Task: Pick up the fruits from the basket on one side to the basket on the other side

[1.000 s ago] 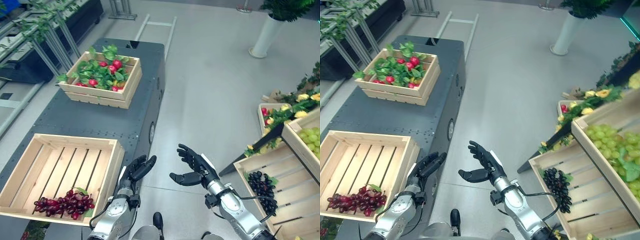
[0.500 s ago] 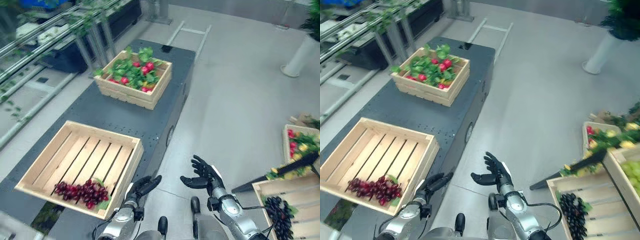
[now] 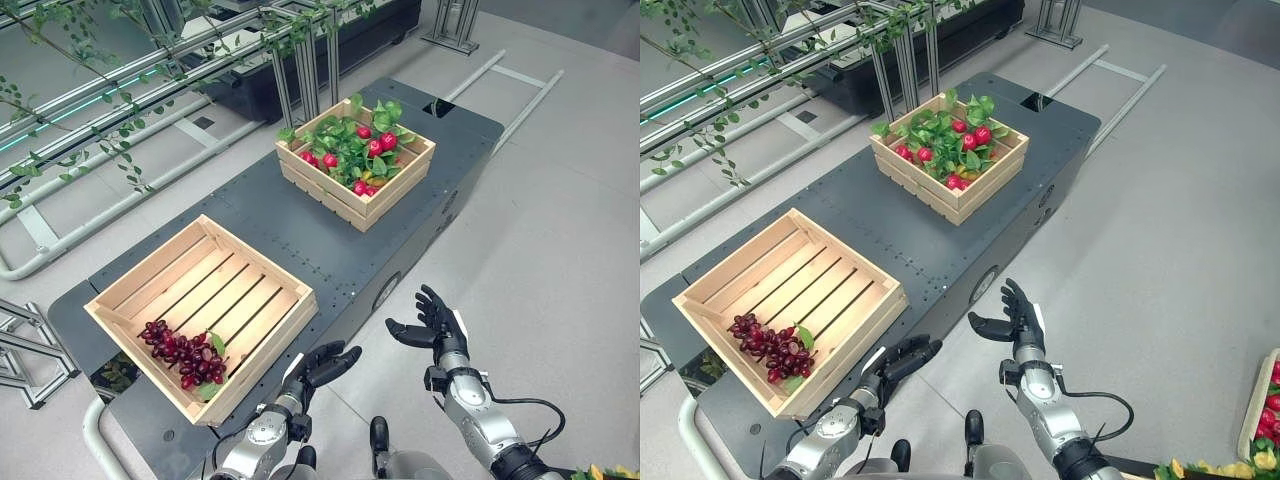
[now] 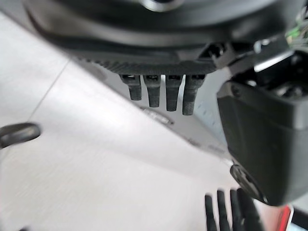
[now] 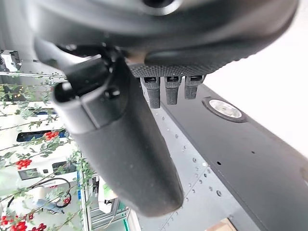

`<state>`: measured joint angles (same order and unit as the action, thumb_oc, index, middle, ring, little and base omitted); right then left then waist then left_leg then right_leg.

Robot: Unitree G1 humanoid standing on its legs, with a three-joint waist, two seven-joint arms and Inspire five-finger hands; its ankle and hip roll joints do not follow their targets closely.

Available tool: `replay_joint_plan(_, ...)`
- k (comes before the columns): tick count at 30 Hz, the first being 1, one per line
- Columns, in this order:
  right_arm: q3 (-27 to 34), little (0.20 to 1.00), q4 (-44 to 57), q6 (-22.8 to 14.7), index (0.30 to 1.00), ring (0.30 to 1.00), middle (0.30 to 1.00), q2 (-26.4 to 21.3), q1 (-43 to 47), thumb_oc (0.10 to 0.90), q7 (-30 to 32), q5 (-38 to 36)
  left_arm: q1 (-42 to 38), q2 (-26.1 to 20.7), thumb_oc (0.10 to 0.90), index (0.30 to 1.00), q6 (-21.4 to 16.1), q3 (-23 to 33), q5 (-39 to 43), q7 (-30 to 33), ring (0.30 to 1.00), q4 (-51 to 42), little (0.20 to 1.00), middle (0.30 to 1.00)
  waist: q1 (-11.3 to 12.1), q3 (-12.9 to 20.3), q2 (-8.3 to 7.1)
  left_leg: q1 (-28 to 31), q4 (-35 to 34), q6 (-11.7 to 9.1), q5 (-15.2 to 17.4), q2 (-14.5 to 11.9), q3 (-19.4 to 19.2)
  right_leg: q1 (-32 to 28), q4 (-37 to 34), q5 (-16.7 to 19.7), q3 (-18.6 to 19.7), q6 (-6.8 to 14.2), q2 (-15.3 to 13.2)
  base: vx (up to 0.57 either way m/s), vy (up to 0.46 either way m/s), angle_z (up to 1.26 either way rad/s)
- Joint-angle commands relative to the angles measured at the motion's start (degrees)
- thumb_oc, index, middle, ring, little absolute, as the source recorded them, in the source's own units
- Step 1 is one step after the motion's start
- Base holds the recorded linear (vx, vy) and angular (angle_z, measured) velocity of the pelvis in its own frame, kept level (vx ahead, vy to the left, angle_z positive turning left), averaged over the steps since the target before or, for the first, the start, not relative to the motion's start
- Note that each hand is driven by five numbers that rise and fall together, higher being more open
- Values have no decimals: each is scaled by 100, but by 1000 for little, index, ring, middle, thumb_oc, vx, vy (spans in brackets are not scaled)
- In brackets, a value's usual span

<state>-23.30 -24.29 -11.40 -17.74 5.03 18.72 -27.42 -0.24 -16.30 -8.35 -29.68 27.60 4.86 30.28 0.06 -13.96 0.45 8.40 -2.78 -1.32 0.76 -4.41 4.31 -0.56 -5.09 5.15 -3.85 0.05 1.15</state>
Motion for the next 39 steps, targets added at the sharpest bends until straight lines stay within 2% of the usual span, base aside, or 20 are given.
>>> replay_joint_plan(1,66,900,875,-701,900,900,900,-2,38,800,-267,67,-100,-99,800,900,-910,39,-198,63,900,-471,900,900,159,210,-180,-507,321,91,234,250,-151,12,532,-609,-334,125,-410,59,-72,35)
replay_joint_plan(2,148,900,896,-774,900,900,900,-3,-78,800,-233,-46,-93,-142,800,900,-1008,67,-17,12,900,-552,900,900,140,207,-176,-655,337,43,128,179,-394,-20,485,-635,-484,100,-437,27,-57,45)
replay_joint_plan(5,268,900,879,-929,900,900,900,5,-146,800,55,-183,-167,-182,800,900,-1069,103,-144,-115,900,-670,900,900,143,163,-192,-905,473,-57,-28,124,-697,-98,342,-603,-788,97,-516,-16,-28,93)
replay_joint_plan(6,371,900,789,-1100,900,900,900,12,-145,800,244,-211,-256,-201,800,900,-1198,70,-364,-132,900,-710,900,900,106,128,-188,-971,618,-117,-51,53,-1117,-140,296,-610,-1026,98,-583,-31,30,88)
replay_joint_plan(7,403,900,774,-1140,900,900,900,11,-149,800,272,-213,-272,-201,800,900,-1232,59,-443,-93,900,-708,900,900,88,119,-186,-984,663,-126,-48,33,-1210,-142,308,-621,-1086,95,-602,-29,75,111)
replay_joint_plan(8,491,900,779,-1290,900,900,900,10,-172,800,484,-179,-391,-231,800,900,-1518,-1,-918,172,900,-672,900,900,11,45,-151,-1023,895,-199,-10,-108,-1616,-141,509,-770,-1316,98,-678,-24,62,100)
replay_joint_plan(9,503,900,797,-1321,900,900,900,8,-166,800,540,-177,-433,-243,800,900,-1564,-16,-964,193,900,-676,900,900,-2,10,-139,-1046,900,-213,-21,-136,-1670,-122,603,-812,-1360,98,-696,-62,159,131)
replay_joint_plan(10,490,900,790,-1411,900,900,900,13,-109,800,561,-149,-528,-292,800,900,-1615,-22,-990,350,900,-770,900,900,-16,-54,-64,-944,462,-202,-95,-150,-1709,-27,872,-940,-1458,133,-736,-31,196,118)
replay_joint_plan(13,490,900,821,-1312,900,900,900,92,-187,800,638,-383,-543,-366,800,900,-1719,-19,-1420,613,900,-785,900,900,9,-72,-56,-868,479,-130,16,-65,-1538,-24,1073,-1012,-1503,175,-799,51,132,46)
replay_joint_plan(14,530,900,829,-1367,900,900,900,138,-282,800,467,-433,-548,-463,800,900,-1777,52,-1480,696,900,-960,900,900,12,-89,-55,-776,423,-96,38,-69,-1566,-56,1098,-1023,-1518,196,-810,105,90,3)
replay_joint_plan(17,488,900,873,-1500,900,900,900,116,-386,800,522,-51,-631,-644,800,900,-1898,234,-1672,1003,900,-1266,900,900,55,-114,-45,-664,224,-57,12,-36,-1528,-103,1034,-1010,-1560,225,-793,49,82,11)
replay_joint_plan(20,536,900,1077,-1504,900,900,900,49,-420,800,598,56,-689,-790,800,900,-1810,477,-1895,1359,900,-1580,900,900,98,-151,-51,-697,159,-13,-61,8,-1460,-116,926,-915,-1612,197,-779,56,65,13)
replay_joint_plan(21,555,900,1173,-1529,900,900,900,7,-401,800,655,185,-757,-891,800,900,-1875,687,-2054,1747,900,-1652,900,900,144,-196,-42,-697,64,-18,-99,44,-1369,-136,885,-911,-1630,206,-776,48,62,16)
replay_joint_plan(23,580,900,1303,-1387,900,900,900,-44,-367,800,629,181,-838,-1001,800,900,-1910,924,-2117,1893,900,-1810,900,900,167,-223,-37,-696,-52,-24,-149,70,-1292,-140,834,-909,-1626,206,-759,47,72,22)
replay_joint_plan(25,641,900,1555,-1215,900,900,900,-156,-369,800,-35,-112,-807,-1191,800,900,-1999,1387,-2296,2100,900,-2297,900,900,208,-279,-26,-752,-133,-29,-198,98,-1230,-119,770,-914,-1639,203,-759,23,83,18)
replay_joint_plan(28,763,900,1647,-1300,900,900,900,-298,-312,800,-78,-42,-866,-1415,800,900,-2176,1959,-2639,2625,900,-2562,900,900,254,-402,-1,-880,-171,-43,-248,133,-1163,-2,830,-955,-1664,201,-777,-10,94,17)
replay_joint_plan(29,777,900,1611,-1306,900,900,900,-299,-281,800,-36,7,-906,-1443,800,900,-2159,2012,-2752,2710,900,-2514,900,900,256,-416,8,-895,-174,-47,-252,139,-1160,16,843,-961,-1663,202,-781,8,119,12)
replay_joint_plan(30,784,900,1544,-1266,900,900,900,-326,-172,800,98,90,-1071,-1589,800,900,-1899,2080,-3428,3198,900,-2321,900,900,240,-460,35,-914,-195,-57,-269,155,-1142,56,875,-976,-1655,210,-790,29,112,6)
replay_joint_plan(35,679,900,1866,-1129,900,900,900,-666,106,800,61,158,-1603,-2179,800,900,-1253,2087,-4000,3835,900,-1570,900,900,88,-618,126,-1092,-125,-41,-268,227,-1173,303,1047,-1074,-1517,212,-835,-4,161,3)
replay_joint_plan(39,603,900,1847,-1007,900,900,900,-964,618,800,-7,237,-2385,-2751,800,900,-818,1713,-4870,3938,900,-921,900,900,-52,-901,200,-1410,148,-75,-238,268,-1292,664,1322,-1145,-1377,194,-884,-78,185,-4)
